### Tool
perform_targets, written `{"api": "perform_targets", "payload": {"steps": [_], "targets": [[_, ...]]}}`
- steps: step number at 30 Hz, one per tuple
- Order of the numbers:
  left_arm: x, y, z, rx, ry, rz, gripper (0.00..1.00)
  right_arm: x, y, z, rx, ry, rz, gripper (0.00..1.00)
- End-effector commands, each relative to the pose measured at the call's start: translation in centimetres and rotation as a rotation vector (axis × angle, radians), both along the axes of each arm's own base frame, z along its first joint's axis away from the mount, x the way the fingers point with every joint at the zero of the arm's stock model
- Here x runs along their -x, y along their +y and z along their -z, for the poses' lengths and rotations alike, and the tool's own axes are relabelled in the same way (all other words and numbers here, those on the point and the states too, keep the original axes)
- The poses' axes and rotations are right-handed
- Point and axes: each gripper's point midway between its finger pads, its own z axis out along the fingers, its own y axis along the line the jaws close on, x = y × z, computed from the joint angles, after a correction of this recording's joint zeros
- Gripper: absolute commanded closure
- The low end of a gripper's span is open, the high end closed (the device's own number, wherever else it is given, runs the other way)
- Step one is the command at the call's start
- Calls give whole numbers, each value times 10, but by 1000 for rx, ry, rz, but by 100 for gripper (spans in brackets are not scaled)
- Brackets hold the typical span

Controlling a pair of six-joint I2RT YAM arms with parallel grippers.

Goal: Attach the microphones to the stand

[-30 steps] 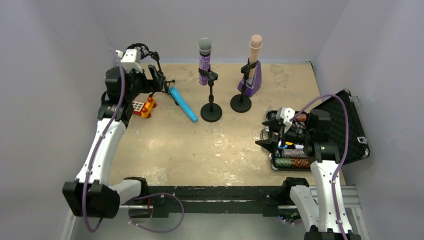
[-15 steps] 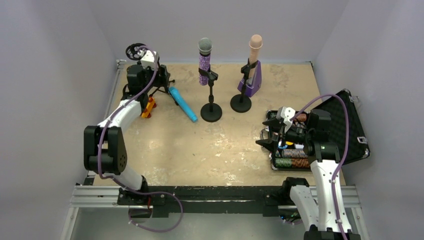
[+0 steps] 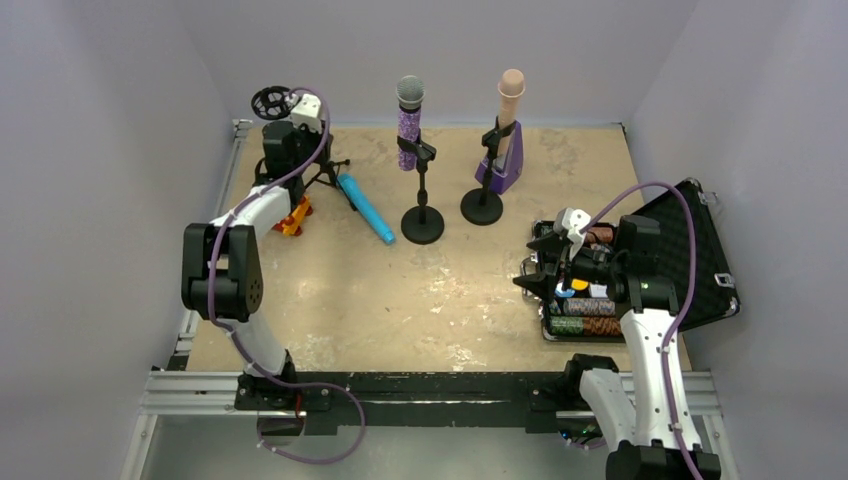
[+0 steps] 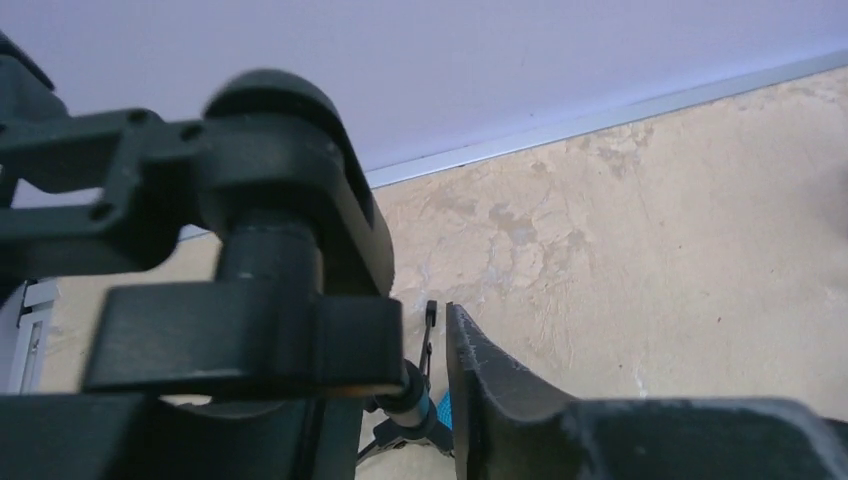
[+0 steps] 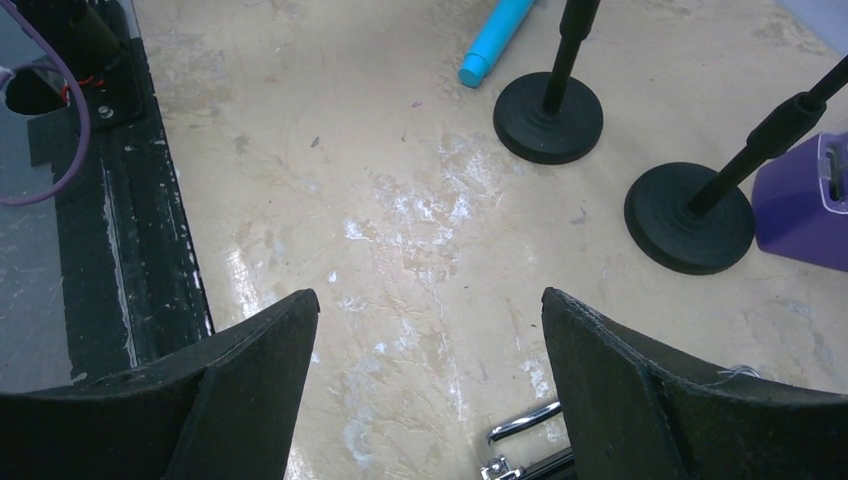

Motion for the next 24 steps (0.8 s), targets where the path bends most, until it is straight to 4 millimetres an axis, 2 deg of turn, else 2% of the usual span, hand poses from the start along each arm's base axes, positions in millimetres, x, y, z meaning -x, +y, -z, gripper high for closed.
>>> {"api": "perform_targets", "payload": {"steps": [1,3,4,9,16,21,24], "targets": [[-14,3,-46,-39,-141,7,72,1,1,-12,-16,-32,-22,15],[-10,1,-53,-47,-148,25,97,1,1,-13,-15,-36,-21,15],[-6,0,-56,-50,-153,33,100,1,1,-12,-15,-35,-21,14],[30,-7,-89,-51,-202,74,100,3,2,-13,-19,-40,-28,14],[98,-14,-126,-26,-213,108,100,6,4,-16,-24,-61,-37,14],[149,-33,-135,-3,-159,192,100,9,5,-17,-29,-74,-45,14],[186,-39,-128,45,-103,211,100,10,6,-18,-33,-78,-50,14]]}}
